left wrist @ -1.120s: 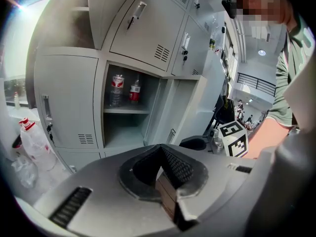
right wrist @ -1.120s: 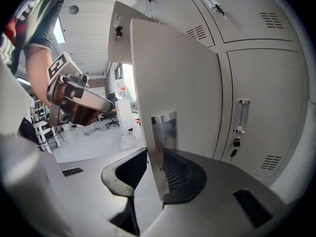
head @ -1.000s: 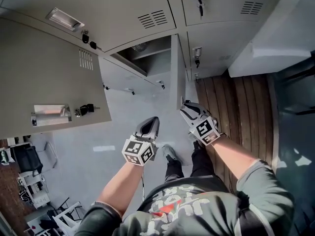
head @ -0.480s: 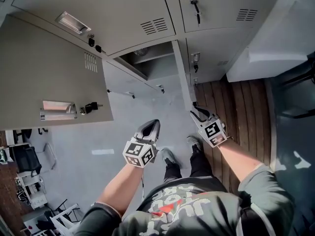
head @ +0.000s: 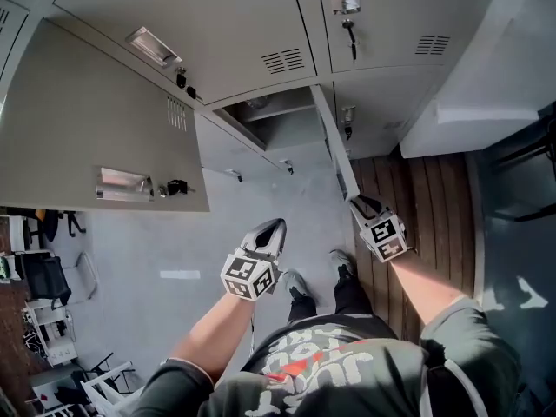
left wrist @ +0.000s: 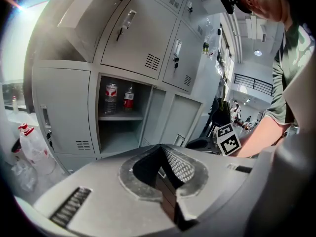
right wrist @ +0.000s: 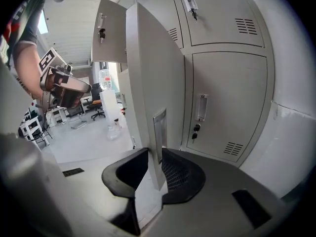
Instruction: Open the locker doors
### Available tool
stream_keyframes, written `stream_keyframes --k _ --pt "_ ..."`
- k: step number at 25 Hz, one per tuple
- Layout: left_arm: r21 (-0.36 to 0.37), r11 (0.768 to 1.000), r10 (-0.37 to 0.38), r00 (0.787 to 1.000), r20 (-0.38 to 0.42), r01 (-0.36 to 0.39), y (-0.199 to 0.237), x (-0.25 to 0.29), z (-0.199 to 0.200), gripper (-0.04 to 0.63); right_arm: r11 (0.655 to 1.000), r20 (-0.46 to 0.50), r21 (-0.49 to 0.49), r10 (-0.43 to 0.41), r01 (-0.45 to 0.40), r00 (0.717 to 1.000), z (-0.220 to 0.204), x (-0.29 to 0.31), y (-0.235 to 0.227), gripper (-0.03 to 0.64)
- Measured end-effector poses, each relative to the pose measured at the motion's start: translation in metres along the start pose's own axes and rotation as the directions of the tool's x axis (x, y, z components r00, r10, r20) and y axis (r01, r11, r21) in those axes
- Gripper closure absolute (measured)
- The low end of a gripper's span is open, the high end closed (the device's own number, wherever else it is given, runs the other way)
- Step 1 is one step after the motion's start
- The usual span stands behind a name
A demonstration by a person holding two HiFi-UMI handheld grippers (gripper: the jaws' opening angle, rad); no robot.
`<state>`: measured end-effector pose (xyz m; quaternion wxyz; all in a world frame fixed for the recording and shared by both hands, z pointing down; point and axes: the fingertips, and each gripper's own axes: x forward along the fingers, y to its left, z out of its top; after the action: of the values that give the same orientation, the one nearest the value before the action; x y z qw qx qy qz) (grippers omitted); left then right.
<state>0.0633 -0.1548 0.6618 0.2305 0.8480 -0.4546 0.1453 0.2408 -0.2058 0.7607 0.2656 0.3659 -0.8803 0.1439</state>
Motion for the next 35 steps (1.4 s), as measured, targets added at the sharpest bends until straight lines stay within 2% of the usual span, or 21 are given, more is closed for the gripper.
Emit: stream_keyframes --k 8,13,16,19,23,30,35 --pt "-0.014 1.000 0.017 1.000 0.024 -0.016 -0.006 -0.012 0.013 0.597 1.000 -0.079 0.002 0.000 0.000 0.997 -0.011 -0.002 -0.003 0.528" --pt "-0.021 0.999 0.026 0.999 0.033 -0.025 -0.013 -0.025 0.020 0.597 0.999 -0.131 0.001 0.043 -0.044 0.990 -0.026 -0.019 0.017 0.528" --pt "-0.016 0.999 0.034 0.998 0.048 -0.034 -0.016 -0.036 0.030 0.597 0.994 -0.133 0.007 0.105 -0.105 0.986 -0.023 -0.037 0.040 0.528" --pt "-0.006 0.999 0.033 0.997 0.076 -0.033 -0.018 -0.052 0.044 0.597 0.987 -0.111 -0.001 0.162 -0.163 0.981 -0.004 -0.056 0.063 0.528" --pt "0.009 1.000 0.010 0.993 0.121 -0.011 -0.019 -0.078 0.062 0.597 0.983 -0.040 -0.004 0.185 -0.185 0.982 0.042 -0.070 0.082 0.534" --pt "0.029 0.998 -0.060 0.976 0.209 0.055 -0.010 -0.130 0.093 0.597 0.989 0.083 -0.006 0.150 -0.150 0.985 0.114 -0.091 0.117 0.545" --pt "0.078 0.991 -0.129 0.961 0.245 0.113 -0.004 -0.175 0.112 0.597 0.993 0.153 0.044 0.104 -0.112 0.983 0.149 -0.110 0.156 0.551"
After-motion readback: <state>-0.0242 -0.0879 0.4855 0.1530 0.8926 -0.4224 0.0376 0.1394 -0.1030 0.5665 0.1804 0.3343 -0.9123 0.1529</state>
